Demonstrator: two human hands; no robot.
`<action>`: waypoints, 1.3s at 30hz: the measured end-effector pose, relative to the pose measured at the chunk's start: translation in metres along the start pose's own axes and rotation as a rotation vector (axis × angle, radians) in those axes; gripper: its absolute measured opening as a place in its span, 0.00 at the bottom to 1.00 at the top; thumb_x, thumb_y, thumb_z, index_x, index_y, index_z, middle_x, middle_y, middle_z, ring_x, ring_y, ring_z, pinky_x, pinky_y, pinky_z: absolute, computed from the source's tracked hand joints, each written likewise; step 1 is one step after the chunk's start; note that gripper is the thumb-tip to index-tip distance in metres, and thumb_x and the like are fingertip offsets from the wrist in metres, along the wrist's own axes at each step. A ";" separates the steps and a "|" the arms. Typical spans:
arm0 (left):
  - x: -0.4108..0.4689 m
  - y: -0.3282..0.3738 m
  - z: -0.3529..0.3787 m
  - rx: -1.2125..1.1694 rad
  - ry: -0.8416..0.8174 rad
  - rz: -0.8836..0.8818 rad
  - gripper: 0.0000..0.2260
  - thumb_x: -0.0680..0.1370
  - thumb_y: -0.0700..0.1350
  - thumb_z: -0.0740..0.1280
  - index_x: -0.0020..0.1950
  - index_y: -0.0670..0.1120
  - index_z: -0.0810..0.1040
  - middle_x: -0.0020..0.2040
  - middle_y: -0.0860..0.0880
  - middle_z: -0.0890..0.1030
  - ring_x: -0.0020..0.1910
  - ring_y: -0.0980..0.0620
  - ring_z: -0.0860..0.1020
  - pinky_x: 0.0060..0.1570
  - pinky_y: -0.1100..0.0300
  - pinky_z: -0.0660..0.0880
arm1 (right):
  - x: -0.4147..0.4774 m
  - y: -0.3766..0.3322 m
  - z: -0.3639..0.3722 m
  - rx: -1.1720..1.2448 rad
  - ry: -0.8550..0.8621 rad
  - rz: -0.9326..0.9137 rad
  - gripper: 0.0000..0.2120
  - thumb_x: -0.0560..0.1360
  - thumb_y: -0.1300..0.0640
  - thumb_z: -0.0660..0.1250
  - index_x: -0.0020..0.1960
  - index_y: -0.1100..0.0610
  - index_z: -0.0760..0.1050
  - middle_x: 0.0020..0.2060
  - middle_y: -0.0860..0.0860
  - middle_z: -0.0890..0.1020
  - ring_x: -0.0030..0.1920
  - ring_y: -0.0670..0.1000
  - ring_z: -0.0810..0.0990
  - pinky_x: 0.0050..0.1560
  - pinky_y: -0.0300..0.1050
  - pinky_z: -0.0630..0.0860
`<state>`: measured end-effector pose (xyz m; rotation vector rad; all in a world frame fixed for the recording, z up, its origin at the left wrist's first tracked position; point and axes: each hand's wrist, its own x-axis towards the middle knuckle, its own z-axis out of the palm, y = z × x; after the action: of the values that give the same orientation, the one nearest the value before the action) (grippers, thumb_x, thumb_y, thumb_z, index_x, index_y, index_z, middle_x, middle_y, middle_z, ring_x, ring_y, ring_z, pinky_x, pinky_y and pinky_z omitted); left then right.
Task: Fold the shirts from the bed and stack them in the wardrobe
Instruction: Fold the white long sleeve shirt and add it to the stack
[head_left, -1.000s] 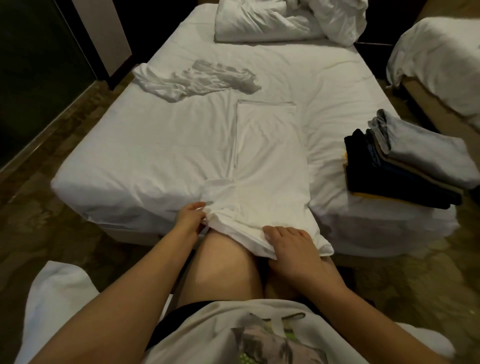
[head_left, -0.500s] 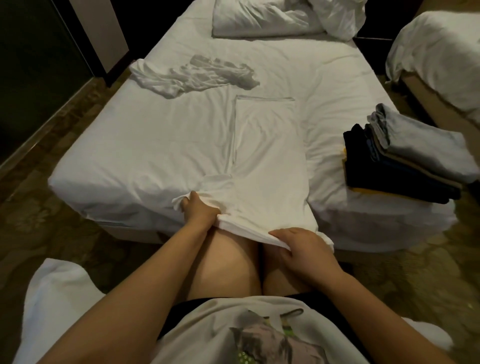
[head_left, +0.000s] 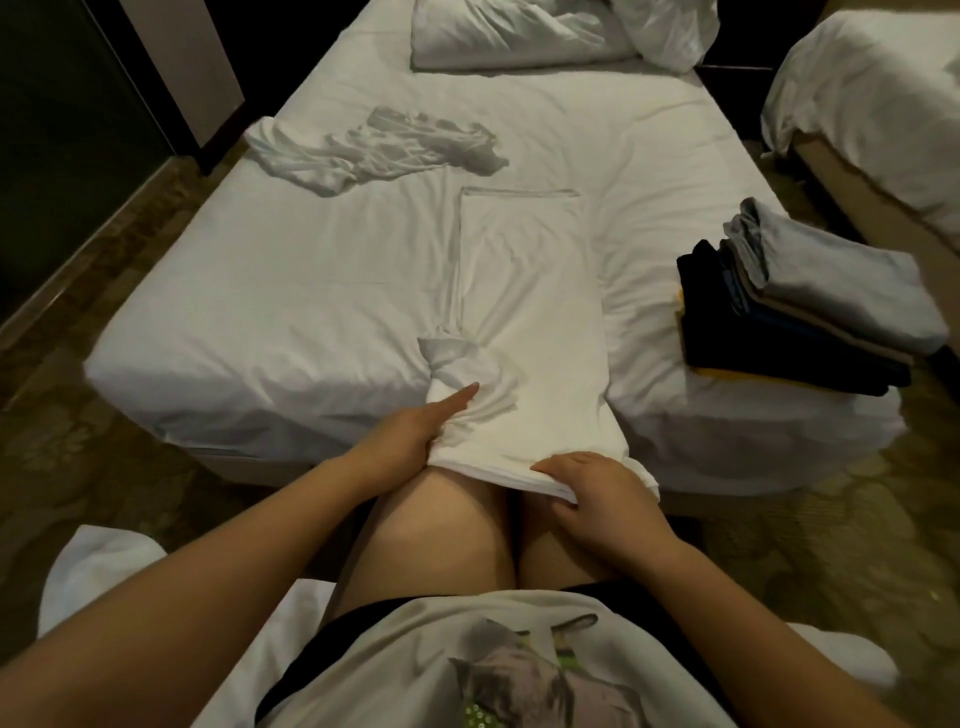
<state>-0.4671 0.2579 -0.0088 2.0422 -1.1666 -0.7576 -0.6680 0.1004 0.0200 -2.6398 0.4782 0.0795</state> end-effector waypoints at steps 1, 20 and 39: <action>0.001 -0.002 0.002 -0.075 0.025 -0.040 0.23 0.82 0.39 0.56 0.68 0.66 0.62 0.69 0.57 0.66 0.67 0.58 0.66 0.60 0.81 0.57 | 0.000 0.000 0.000 0.002 -0.001 0.000 0.16 0.73 0.53 0.63 0.60 0.45 0.75 0.56 0.43 0.79 0.57 0.45 0.74 0.51 0.35 0.65; 0.072 0.036 0.015 0.390 0.150 -0.482 0.15 0.81 0.46 0.55 0.65 0.42 0.71 0.64 0.41 0.74 0.60 0.42 0.74 0.59 0.52 0.71 | 0.003 0.001 -0.001 0.017 -0.040 0.002 0.15 0.75 0.55 0.60 0.61 0.46 0.74 0.57 0.44 0.78 0.57 0.46 0.73 0.53 0.37 0.65; 0.041 0.018 -0.010 0.439 -0.243 -0.032 0.20 0.79 0.55 0.55 0.70 0.54 0.68 0.74 0.48 0.64 0.74 0.49 0.60 0.71 0.56 0.57 | 0.001 0.003 -0.006 -0.004 0.031 0.003 0.18 0.73 0.51 0.61 0.63 0.46 0.73 0.59 0.45 0.78 0.59 0.48 0.74 0.61 0.42 0.66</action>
<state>-0.4515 0.2173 0.0048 2.3769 -1.5507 -0.8392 -0.6679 0.0948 0.0235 -2.6481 0.4928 0.0413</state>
